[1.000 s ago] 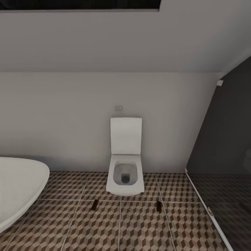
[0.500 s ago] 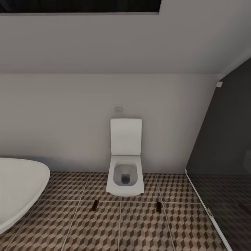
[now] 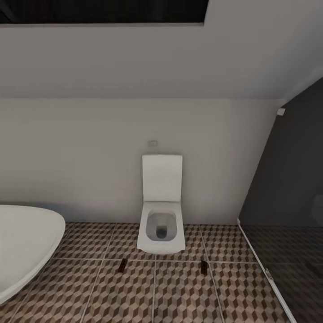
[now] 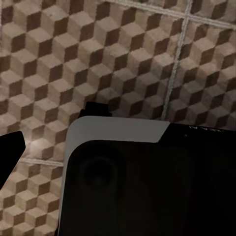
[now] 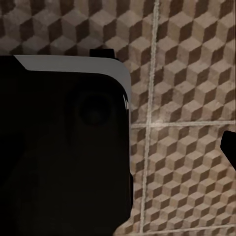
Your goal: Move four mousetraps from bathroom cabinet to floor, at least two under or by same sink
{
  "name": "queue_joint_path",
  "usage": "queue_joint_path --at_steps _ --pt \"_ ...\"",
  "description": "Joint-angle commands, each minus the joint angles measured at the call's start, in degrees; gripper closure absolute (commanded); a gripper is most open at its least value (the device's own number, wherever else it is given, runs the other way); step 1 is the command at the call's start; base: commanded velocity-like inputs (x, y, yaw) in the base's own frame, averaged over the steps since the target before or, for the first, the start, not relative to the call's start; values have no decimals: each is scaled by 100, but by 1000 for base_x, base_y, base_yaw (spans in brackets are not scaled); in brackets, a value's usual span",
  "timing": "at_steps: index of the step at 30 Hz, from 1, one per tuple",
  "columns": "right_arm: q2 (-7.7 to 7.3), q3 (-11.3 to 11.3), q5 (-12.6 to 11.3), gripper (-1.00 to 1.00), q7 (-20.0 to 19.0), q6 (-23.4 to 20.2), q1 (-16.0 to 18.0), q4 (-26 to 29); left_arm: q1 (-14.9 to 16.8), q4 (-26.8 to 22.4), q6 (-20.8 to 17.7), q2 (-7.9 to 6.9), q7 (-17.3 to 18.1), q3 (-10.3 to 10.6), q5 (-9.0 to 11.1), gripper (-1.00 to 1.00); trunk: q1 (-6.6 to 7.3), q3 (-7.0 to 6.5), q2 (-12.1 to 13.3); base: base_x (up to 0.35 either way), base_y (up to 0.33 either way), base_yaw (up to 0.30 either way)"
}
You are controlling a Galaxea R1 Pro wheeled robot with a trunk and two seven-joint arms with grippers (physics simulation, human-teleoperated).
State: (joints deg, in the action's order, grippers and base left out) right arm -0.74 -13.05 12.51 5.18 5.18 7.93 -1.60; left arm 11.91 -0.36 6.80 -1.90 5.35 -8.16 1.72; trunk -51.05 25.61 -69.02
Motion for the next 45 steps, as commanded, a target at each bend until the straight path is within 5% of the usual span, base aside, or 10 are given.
queue_joint_path --at_steps 1,45 --pt "-4 -49 59 -100 21 30 7 -17 4 8 14 0 31 -36 19 -100 23 -13 38 0 0 0" --pt "-37 -50 73 -100 62 73 7 45 4 -44 40 -39 -51 -43 16 -100 67 -49 118 0 0 0"
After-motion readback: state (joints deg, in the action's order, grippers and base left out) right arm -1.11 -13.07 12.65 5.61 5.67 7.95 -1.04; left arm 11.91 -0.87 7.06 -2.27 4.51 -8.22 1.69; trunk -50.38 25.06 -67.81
